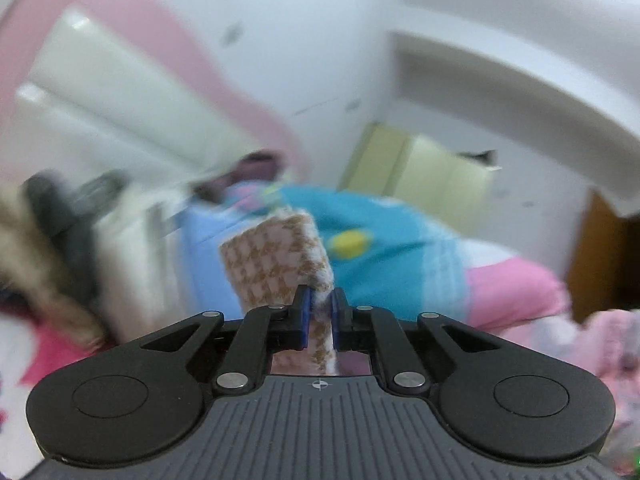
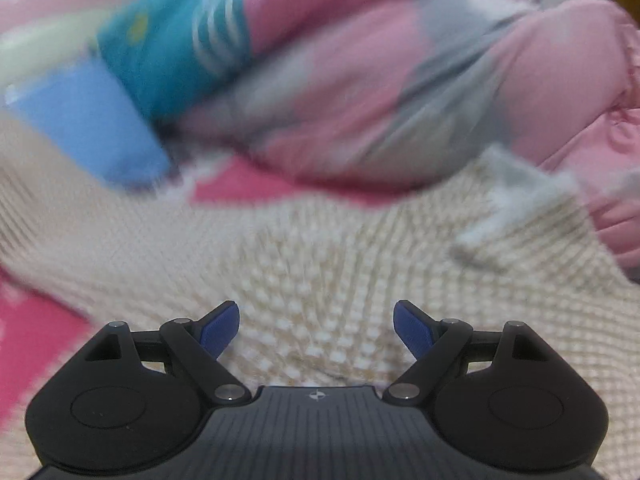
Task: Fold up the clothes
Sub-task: 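Grasp the other sleeve cuff with the left gripper and lift it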
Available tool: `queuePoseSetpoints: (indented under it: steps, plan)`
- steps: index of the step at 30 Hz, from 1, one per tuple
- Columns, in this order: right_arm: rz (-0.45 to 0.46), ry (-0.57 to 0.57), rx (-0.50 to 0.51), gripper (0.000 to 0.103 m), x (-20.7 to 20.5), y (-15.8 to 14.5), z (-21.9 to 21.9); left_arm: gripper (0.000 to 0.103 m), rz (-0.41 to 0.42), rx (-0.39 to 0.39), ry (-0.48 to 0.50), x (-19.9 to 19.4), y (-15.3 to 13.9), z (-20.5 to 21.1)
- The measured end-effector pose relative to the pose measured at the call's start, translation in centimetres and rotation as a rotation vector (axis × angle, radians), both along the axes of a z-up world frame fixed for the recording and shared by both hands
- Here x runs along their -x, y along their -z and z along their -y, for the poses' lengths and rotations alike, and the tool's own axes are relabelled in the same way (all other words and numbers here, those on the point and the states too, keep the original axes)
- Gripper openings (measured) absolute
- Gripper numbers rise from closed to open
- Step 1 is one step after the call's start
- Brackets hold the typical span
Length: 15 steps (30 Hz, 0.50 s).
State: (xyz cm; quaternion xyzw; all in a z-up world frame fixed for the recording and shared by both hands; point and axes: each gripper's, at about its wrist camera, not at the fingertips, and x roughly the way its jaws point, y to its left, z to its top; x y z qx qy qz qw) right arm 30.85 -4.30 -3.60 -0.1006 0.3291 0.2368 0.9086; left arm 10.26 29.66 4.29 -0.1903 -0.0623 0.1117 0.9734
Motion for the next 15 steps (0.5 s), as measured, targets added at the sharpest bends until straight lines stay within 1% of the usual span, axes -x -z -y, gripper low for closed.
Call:
queuePoseSetpoints:
  steps: [1, 3, 7, 10, 12, 15]
  plan:
    - [-0.004, 0.010, -0.015, 0.092, -0.2, 1.0, 0.1, 0.008, 0.025, -0.021, 0.036, -0.1, -0.8, 1.0]
    - [-0.012, 0.025, -0.071, 0.092, -0.4, 1.2, 1.0, 0.008, 0.074, -0.058, 0.111, -0.6, -2.5, 3.3]
    - [-0.002, 0.027, -0.064, 0.092, -0.2, 1.5, 0.9, 0.007, 0.142, -0.113, 0.266, -1.7, -5.2, 8.3]
    - [0.005, 0.030, -0.081, 0.092, -0.2, 1.7, 1.0, 0.006, 0.163, -0.137, 0.374, -3.1, -6.7, 12.6]
    - [0.010, 0.031, -0.087, 0.092, -0.2, 1.7, 1.0, 0.000, 0.166, -0.152, 0.440, -4.3, -7.5, 15.5]
    - [0.013, 0.031, -0.105, 0.092, -0.2, 1.7, 1.3, 0.000, 0.172, -0.200, 0.533, -6.2, -8.3, 20.2]
